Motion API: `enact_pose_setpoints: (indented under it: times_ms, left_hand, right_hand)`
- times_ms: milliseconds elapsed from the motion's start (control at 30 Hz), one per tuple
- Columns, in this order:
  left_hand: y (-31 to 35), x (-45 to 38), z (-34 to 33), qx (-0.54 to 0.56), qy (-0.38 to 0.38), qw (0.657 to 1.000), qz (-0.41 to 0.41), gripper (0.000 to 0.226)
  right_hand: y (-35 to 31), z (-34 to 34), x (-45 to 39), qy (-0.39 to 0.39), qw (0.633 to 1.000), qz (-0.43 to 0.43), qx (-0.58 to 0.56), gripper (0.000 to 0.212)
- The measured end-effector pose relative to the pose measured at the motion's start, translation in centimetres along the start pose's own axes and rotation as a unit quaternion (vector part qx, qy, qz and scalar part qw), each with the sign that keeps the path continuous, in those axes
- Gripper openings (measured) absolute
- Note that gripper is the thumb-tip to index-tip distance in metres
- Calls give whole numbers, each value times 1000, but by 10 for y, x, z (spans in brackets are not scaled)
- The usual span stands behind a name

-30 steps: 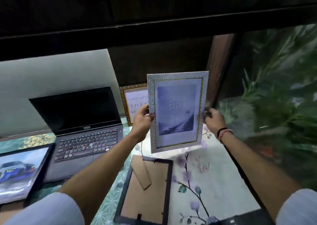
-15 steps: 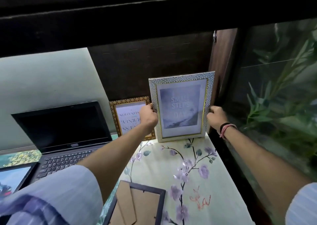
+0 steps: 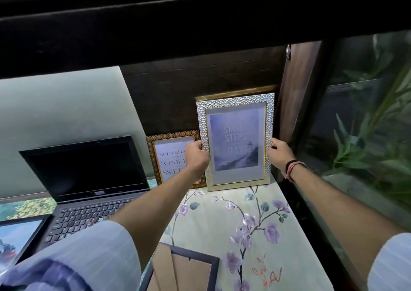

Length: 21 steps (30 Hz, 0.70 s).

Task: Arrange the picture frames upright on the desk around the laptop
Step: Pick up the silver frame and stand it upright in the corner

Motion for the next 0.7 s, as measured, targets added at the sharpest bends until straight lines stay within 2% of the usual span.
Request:
enact_pose_setpoints:
  times_ms: [167,267,367,467,567,700]
  left_hand:
    - [-11,-3,7,33,-14,999,-14,37]
    - [-7,4,13,49,-26,998,-25,39]
    - [-25,-14,9,21,-52,998,-28,36]
    - [-60,-45,0,-8,-72,997,-21,36]
    - [-22,-2,14,30,-94,995,4,39]
    - [-6,33,26,89,-111,989,46,32]
  right_hand:
    - [39,-23,-49,-40,999,-3,-22,70]
    - [29,-25,-34,-40,998,-19,-33,78]
    - [-3,-19,7,-33,999,-12,-39,72]
    - [-4,-21,13,-17,999,-16,-34,76]
    - [-4,-25,18,8,999,-26,-28,70]
    - [-12,-40,43,-8,999,-24,-39,53]
Point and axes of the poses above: each hand's wrist, its own x-axis away from the middle knuckle, its own z-axis out of the back of the hand, y = z × x, the point moved 3 cm from there along -x, towards the middle knuckle, and after that the axes turned 2 degrees about x, right-handed, at the moved point
